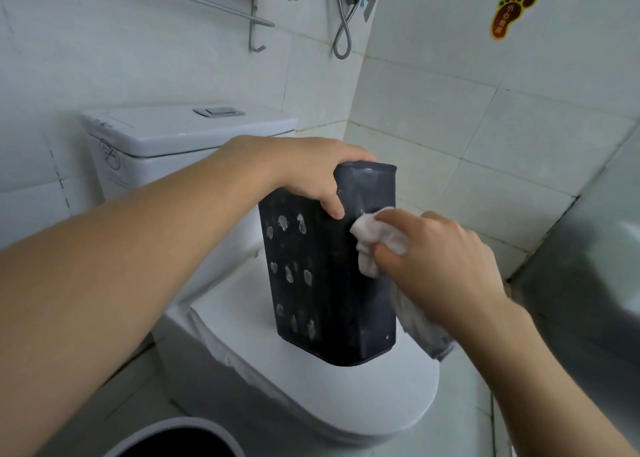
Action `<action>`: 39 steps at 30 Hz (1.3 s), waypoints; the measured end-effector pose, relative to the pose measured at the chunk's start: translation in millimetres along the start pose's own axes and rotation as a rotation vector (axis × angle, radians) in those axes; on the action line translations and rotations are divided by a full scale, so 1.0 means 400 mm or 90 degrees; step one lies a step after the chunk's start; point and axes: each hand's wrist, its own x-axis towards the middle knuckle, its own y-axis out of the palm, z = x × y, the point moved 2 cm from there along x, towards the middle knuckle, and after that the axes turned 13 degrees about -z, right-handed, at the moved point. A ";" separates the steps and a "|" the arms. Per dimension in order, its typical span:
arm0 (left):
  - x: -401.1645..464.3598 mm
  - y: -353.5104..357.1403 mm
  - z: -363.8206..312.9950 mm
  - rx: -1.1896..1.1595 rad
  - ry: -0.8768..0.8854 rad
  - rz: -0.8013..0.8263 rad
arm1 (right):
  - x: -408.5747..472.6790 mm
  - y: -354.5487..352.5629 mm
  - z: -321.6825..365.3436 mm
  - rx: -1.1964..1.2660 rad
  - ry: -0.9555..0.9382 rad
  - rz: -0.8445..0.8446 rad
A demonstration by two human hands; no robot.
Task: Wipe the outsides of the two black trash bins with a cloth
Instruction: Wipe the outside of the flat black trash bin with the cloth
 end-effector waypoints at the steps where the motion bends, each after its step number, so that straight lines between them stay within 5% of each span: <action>1: -0.001 0.001 -0.002 0.003 0.001 -0.001 | 0.019 -0.003 0.000 0.009 0.004 -0.005; 7: -0.004 -0.003 -0.008 0.022 0.013 -0.007 | 0.115 -0.009 0.009 0.021 0.050 -0.065; 18: -0.019 -0.002 0.000 -0.011 -0.002 -0.006 | 0.003 -0.007 -0.003 0.032 0.016 0.033; 25: -0.017 -0.001 -0.009 0.011 0.013 -0.019 | 0.114 -0.009 0.015 0.061 0.046 -0.069; 39: -0.013 -0.005 -0.003 0.001 -0.013 -0.016 | -0.005 0.006 0.009 0.034 0.013 -0.058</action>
